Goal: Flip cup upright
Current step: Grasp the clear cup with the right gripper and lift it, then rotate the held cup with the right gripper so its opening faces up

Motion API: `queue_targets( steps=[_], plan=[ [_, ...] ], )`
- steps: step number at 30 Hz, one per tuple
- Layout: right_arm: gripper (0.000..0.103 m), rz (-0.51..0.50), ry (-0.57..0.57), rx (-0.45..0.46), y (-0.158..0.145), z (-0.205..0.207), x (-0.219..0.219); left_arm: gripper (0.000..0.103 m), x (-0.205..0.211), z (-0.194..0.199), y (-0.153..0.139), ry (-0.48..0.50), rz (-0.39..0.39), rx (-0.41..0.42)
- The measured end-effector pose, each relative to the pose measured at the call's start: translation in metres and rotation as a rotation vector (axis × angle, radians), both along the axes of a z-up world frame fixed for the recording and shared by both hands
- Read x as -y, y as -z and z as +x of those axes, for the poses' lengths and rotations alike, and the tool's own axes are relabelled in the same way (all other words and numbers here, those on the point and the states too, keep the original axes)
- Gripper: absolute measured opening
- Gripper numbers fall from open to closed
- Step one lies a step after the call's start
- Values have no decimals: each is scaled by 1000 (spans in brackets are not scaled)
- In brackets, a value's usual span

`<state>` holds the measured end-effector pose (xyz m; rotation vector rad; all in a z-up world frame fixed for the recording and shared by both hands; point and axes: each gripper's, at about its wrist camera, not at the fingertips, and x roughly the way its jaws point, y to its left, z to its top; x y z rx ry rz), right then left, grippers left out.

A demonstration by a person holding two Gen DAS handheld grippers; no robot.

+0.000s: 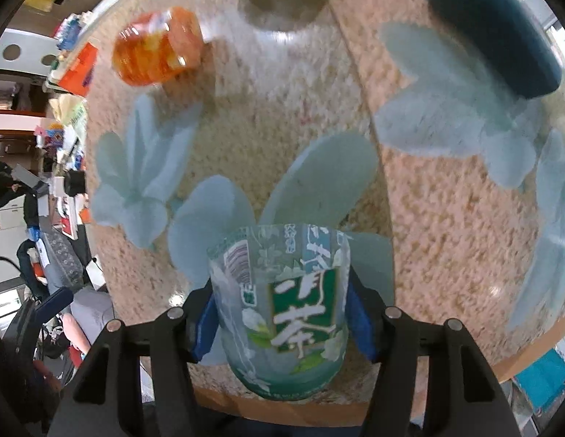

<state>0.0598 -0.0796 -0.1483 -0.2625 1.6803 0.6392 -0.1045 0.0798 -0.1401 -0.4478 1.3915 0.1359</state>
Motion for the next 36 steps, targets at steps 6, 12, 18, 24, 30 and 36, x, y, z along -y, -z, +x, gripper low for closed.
queue_targets(
  steps=[6,12,18,24,30,36],
  plan=[
    [58,54,-85,219,-36,16,7,103,10,23,-13,33,26,36],
    [59,160,-162,464,-49,19,26,103,26,43,-15,70,31,50],
    [59,281,-207,636,-27,16,35,103,43,62,-6,101,28,47],
    [59,390,-205,701,0,7,46,103,60,73,7,162,54,36],
    [60,434,-190,740,12,-6,55,103,67,73,16,187,73,17],
    [60,437,-178,757,11,-11,59,103,70,71,21,193,75,2]
  ],
)
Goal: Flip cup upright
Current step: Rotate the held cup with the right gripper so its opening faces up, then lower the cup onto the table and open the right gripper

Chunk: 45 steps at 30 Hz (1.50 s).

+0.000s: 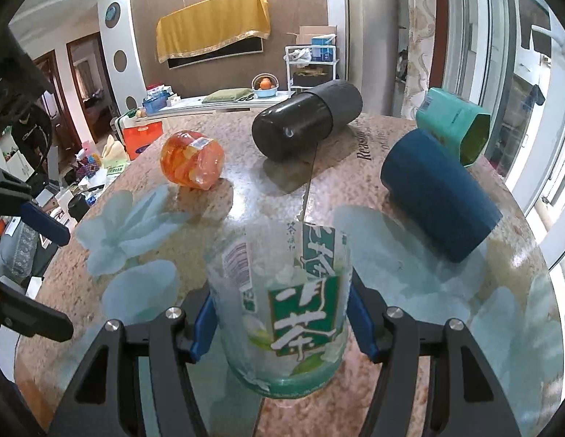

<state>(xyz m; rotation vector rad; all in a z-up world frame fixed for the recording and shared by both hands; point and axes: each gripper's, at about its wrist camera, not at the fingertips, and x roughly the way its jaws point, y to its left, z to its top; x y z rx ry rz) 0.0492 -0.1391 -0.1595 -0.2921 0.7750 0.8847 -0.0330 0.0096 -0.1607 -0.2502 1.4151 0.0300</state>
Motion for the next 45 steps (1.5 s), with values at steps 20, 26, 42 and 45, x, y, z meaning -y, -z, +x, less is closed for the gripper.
queue_targets(
  steps=[20,26,42,45],
  plan=[
    [98,-19,17,-29,-41,-6,-3,103,-12,-13,-22,-19,-1,50],
    [103,-28,9,0,-95,-3,-3,103,-24,-9,-57,-44,-10,146],
    [103,-303,319,-279,-142,19,30,103,3,20,-119,-61,-18,273],
    [103,-334,312,-279,-147,19,38,103,16,24,-119,-65,-15,265]
  ],
)
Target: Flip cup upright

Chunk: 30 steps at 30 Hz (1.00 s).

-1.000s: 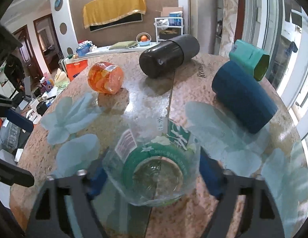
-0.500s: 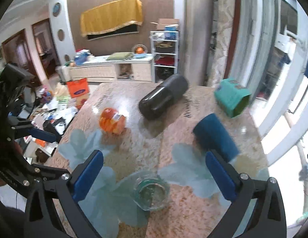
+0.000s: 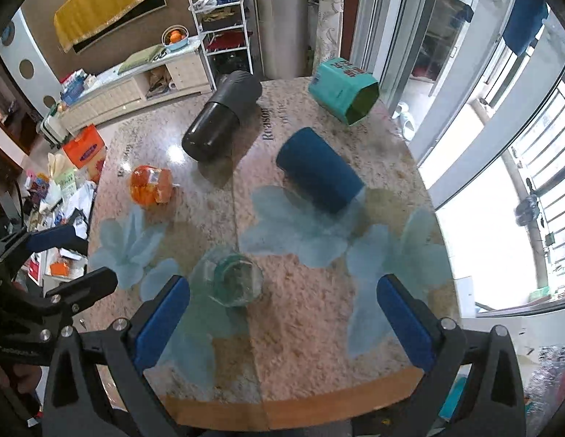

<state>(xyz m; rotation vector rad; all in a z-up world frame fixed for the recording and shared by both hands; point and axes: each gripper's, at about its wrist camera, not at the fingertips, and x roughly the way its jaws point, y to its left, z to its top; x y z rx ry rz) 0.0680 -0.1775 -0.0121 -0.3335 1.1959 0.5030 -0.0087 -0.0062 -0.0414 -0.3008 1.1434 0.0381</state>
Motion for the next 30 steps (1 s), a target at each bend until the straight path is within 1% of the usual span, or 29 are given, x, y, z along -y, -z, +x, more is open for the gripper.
queue_targets(
  steps=[5,10,18,30],
  plan=[
    [103,17,8,-65,5,4,17,103,23,9,-1,-16,18,-17],
    [103,36,-6,-80,4,9,30,103,39,14,1,-46,43,-31],
    [103,71,-46,-102,9,15,45,103,57,15,5,-93,68,-31],
    [103,100,-76,-111,11,13,46,103,60,13,7,-126,72,-28]
  ],
)
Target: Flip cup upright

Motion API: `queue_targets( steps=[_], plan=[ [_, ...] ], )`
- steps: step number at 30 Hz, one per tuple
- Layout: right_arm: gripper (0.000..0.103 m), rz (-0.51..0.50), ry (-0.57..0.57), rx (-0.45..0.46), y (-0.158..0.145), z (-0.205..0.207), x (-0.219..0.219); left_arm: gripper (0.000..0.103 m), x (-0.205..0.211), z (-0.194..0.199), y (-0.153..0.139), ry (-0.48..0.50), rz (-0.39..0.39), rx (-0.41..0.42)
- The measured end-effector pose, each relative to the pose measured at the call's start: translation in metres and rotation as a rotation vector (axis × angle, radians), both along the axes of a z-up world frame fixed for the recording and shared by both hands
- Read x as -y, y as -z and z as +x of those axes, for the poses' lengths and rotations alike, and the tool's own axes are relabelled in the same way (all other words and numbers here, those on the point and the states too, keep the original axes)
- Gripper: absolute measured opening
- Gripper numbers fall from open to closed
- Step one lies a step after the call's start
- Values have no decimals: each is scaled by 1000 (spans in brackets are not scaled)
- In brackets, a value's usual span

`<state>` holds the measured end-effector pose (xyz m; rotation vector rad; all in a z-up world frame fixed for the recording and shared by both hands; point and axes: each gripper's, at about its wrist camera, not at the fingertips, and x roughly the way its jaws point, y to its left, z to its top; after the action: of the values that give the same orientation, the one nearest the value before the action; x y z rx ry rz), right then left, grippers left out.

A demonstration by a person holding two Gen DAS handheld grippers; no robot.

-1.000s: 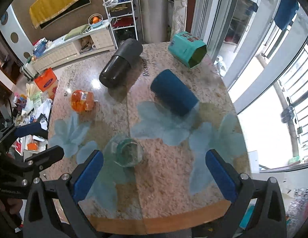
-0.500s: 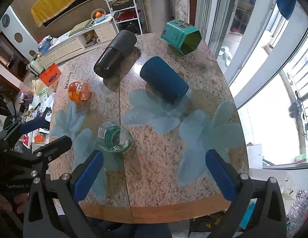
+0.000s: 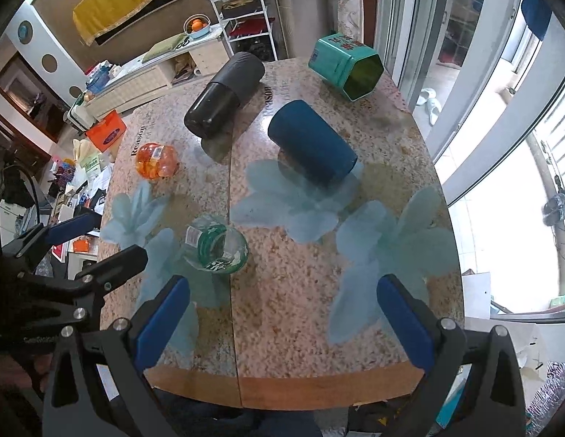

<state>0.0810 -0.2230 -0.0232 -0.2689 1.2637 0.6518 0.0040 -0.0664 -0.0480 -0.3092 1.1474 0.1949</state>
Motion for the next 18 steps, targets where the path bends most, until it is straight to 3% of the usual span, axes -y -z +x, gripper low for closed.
queue_targets(
  steps=[18],
  plan=[
    [103,11,17,3,-1,5,7,103,3,2,-2,-5,2,5]
  ],
)
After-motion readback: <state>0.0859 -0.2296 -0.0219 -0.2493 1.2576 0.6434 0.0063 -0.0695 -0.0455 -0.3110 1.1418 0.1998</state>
